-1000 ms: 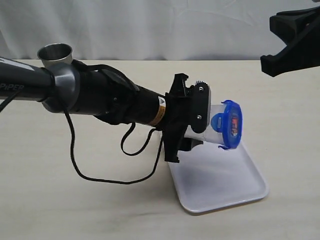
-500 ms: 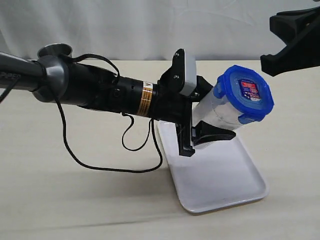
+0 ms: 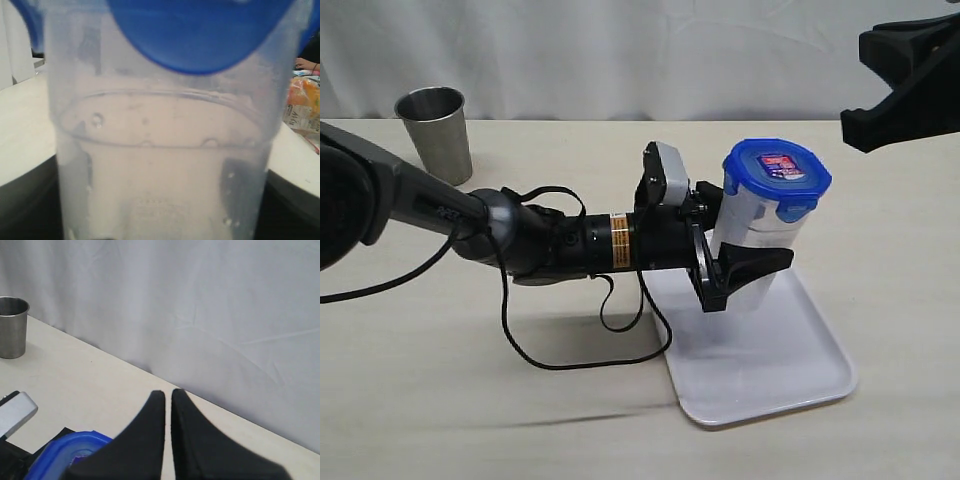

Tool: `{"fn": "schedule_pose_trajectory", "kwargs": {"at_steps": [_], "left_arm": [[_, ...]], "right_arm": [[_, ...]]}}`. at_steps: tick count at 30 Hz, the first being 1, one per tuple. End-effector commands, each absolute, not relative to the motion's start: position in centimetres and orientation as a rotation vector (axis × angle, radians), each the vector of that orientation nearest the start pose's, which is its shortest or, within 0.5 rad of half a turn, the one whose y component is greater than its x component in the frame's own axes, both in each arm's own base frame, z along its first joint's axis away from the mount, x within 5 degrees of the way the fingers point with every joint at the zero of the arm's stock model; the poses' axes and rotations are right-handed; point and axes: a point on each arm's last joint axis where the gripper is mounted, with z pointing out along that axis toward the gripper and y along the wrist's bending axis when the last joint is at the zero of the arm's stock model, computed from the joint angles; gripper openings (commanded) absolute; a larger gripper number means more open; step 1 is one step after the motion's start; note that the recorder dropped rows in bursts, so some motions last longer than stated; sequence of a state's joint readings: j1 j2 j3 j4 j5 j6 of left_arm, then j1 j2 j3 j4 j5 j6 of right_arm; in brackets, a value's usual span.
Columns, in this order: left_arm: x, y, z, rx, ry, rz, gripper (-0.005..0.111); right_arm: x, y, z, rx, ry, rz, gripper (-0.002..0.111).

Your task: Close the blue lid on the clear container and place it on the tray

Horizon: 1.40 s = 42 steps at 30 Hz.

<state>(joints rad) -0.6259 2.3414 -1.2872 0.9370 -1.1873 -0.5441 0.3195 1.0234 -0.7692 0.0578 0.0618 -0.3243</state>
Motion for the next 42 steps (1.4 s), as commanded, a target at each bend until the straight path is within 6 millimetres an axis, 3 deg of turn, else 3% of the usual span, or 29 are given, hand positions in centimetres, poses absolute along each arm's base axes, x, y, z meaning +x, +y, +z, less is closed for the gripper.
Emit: {"fn": "schedule_pose_trajectory", "kwargs": {"at_steps": [1, 19, 25, 32, 42], "left_arm": [[33.0, -32.0, 10.6, 1.05, 1.255, -1.195, 0.0], [33.1, -32.3, 10.5, 1.06, 1.239, -1.186, 0.0], [33.1, -32.5, 9.3, 1.082, 1.306, -1.153, 0.0], [32.8, -32.5, 6.9, 1.085, 1.365, -1.164, 0.0], [32.9, -32.4, 6.6, 1.09, 1.389, -1.145, 0.0]], "right_arm": [[21.4, 7.0, 34.4, -0.502, 1.712, 0.045, 0.005], [21.4, 7.0, 34.3, -0.501, 1.724, 0.05, 0.005], [21.3, 7.0, 34.0, -0.504, 1.758, 0.058, 0.005], [20.9, 6.9, 33.0, -0.5, 1.89, 0.093, 0.005], [21.1, 7.3, 31.2, -0.458, 2.064, 0.175, 0.005]]}}
